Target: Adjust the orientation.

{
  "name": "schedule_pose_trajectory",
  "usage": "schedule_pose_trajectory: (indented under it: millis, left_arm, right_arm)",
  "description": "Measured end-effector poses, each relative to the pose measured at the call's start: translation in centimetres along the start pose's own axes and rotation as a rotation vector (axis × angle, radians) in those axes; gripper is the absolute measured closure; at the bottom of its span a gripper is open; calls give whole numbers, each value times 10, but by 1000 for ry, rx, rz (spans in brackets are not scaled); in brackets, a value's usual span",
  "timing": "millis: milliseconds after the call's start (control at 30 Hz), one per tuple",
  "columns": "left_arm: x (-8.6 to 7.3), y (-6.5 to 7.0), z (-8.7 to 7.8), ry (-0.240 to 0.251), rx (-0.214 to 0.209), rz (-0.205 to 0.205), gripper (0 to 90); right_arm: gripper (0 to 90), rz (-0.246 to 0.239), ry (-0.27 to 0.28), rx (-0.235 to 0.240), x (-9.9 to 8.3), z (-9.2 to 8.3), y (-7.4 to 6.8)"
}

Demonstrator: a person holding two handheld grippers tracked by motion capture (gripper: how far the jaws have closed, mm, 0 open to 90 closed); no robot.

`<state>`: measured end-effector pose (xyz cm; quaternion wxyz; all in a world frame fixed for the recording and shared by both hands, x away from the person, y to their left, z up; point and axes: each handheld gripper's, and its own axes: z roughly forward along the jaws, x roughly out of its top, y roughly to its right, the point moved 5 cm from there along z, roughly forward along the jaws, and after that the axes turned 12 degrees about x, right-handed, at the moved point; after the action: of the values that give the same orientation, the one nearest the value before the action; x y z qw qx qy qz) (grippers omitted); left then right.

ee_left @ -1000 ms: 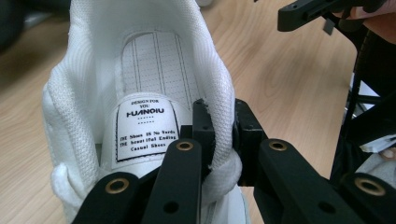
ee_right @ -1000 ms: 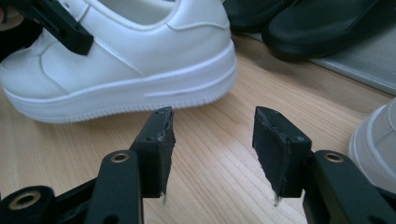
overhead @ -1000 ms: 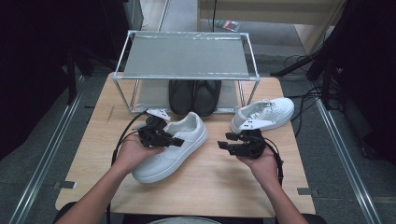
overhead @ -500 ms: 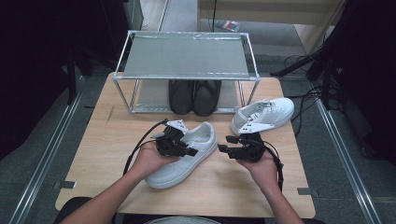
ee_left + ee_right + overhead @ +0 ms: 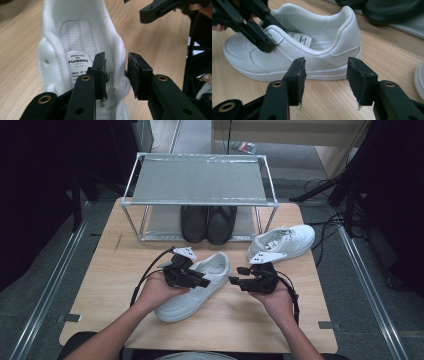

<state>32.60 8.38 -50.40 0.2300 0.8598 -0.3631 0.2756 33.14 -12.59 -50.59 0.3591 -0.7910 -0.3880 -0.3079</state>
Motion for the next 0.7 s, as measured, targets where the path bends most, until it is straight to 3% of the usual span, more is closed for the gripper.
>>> schedule_pose_trajectory:
  millis: [367, 567, 700]
  left_arm:
    - [-16, -1, -34, 21, 52, -28, 671]
    - [-30, 4, -37, -10, 33, -53, 823]
    - [-36, 8, -32, -39, 34, -41, 898]
  right_arm:
    - [542, -22, -16, 41, 9, 14, -4]
    - [736, -45, -10, 67, 18, 21, -7]
    - [861, -48, -16, 63, 23, 31, -5]
